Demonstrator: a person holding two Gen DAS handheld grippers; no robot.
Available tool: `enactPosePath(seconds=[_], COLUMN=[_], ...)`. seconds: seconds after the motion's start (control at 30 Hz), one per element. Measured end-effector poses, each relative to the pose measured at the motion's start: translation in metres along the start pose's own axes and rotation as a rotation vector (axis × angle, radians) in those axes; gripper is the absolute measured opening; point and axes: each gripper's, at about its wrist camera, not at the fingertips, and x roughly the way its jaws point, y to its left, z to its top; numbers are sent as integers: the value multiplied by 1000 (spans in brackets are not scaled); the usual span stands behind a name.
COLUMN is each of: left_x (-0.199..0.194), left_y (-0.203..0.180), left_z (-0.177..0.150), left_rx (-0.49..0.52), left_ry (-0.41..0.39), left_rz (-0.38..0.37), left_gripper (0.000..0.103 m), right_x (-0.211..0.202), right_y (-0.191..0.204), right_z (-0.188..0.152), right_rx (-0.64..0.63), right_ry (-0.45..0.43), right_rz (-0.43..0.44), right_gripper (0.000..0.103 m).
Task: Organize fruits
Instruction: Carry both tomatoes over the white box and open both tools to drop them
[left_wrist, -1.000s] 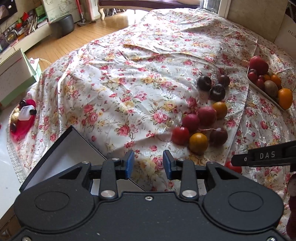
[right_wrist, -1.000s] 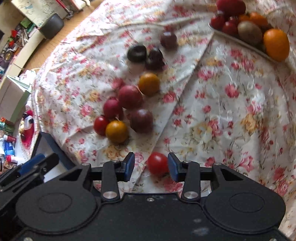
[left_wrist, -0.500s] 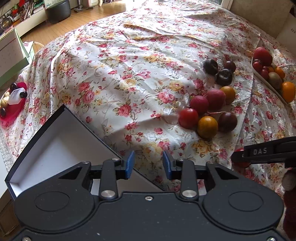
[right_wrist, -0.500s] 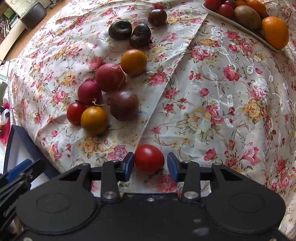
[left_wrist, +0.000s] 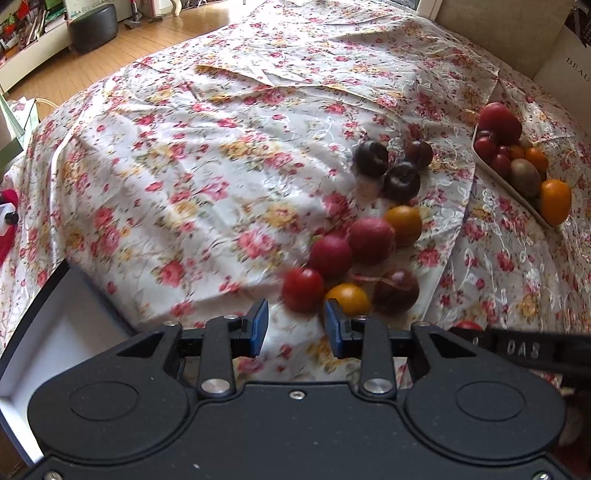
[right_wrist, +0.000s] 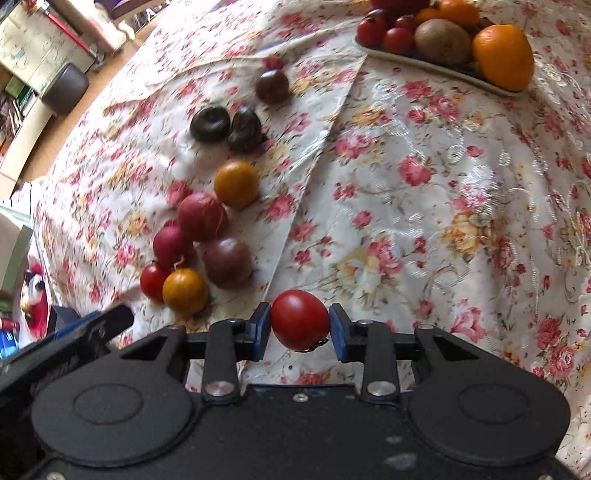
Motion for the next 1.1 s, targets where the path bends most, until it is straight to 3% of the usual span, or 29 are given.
enactPosePath(seconds=[0.2,0.6,0.77,0.87,1.1], left_x=[18,43,51,68,58], left_y=[-26,-53,-57,-58,-50], left_z=[-2,2,4,5,9], left_rx=[36,78,59,33,-9], left_ry=[40,50,54,99,82], left_rz=[-35,83,85,84,50], left_gripper=[43,45,46,47,46], right_x=[-6,-16,-16,-17,-10], right_y=[-13,-22,-21,-22,-22], right_z=[3,3,3,3,3], right_rx=[44,66,70,73,68], right_ry=[1,-34,-39,-47,-31], right_rz=[39,48,45,39,36], right_gripper=[35,35,35,35,35])
